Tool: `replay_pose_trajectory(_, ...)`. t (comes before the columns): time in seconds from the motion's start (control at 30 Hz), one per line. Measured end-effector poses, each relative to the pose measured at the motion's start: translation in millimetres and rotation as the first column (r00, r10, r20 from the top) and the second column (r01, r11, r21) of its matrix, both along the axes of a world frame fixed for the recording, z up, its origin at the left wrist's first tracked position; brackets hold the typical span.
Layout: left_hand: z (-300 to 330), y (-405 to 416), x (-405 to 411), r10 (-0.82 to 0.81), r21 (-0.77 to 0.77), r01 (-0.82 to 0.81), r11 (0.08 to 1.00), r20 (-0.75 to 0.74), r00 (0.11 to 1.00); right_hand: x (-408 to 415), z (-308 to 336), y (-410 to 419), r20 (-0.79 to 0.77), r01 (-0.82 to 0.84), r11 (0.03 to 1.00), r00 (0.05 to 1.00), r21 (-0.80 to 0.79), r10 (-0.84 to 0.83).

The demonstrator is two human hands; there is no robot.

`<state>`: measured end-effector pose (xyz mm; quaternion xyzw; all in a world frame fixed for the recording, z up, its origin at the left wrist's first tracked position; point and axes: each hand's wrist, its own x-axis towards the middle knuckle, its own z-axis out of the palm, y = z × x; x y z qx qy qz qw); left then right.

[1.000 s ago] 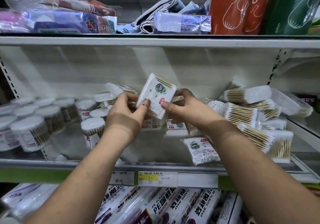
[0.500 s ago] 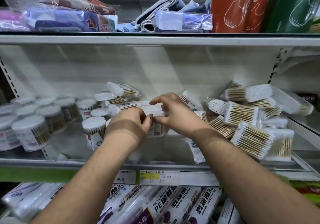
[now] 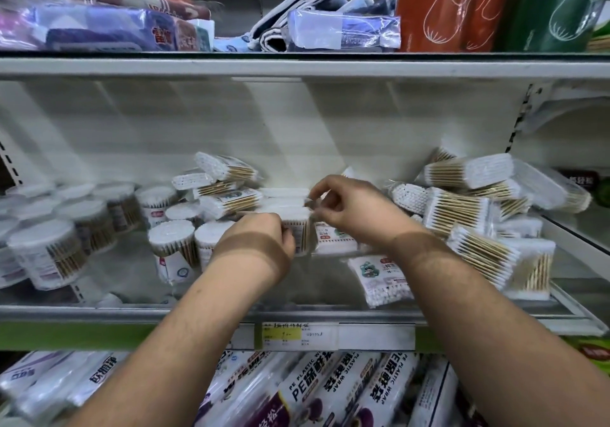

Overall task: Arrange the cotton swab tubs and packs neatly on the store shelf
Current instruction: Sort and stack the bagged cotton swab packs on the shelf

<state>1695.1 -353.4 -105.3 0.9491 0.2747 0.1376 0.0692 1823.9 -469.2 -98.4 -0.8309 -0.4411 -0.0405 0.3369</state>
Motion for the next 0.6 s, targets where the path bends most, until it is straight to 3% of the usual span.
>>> replay_pose_trajectory(0.13,0.5,-11.8,3.3,-0.086,-0.049,0.088,0.995,0.042,0.995,16.5,12.9,-22.2,0.24,0.153,0.981,0.963,-0.117,-0.121)
replay_pose_trajectory(0.27,-6.1,-27.6,18.2,-0.235,-0.051,0.238,0.97,0.056,0.97,22.4,20.7,-25.7,0.265,0.275,0.951,0.936,-0.14,-0.231)
replay_pose_trajectory(0.37,-14.6,-37.1,32.3,-0.274,0.003,0.274,0.962,0.024,0.962,28.7,25.0,-9.4,0.413,0.368,0.868,0.884,-0.332,-0.217)
replay_pose_trajectory(0.47,-20.1,-46.9,40.1,-0.282,0.065,0.283,0.957,-0.031,0.959,33.6,30.5,2.0,0.572,0.494,0.76,0.796,-0.423,-0.199)
replay_pose_trajectory(0.6,-25.6,-53.1,46.4,-0.299,0.118,0.301,0.946,-0.033,0.954,45.3,34.1,-2.9,0.545,0.509,0.68,0.817,-0.528,-0.188)
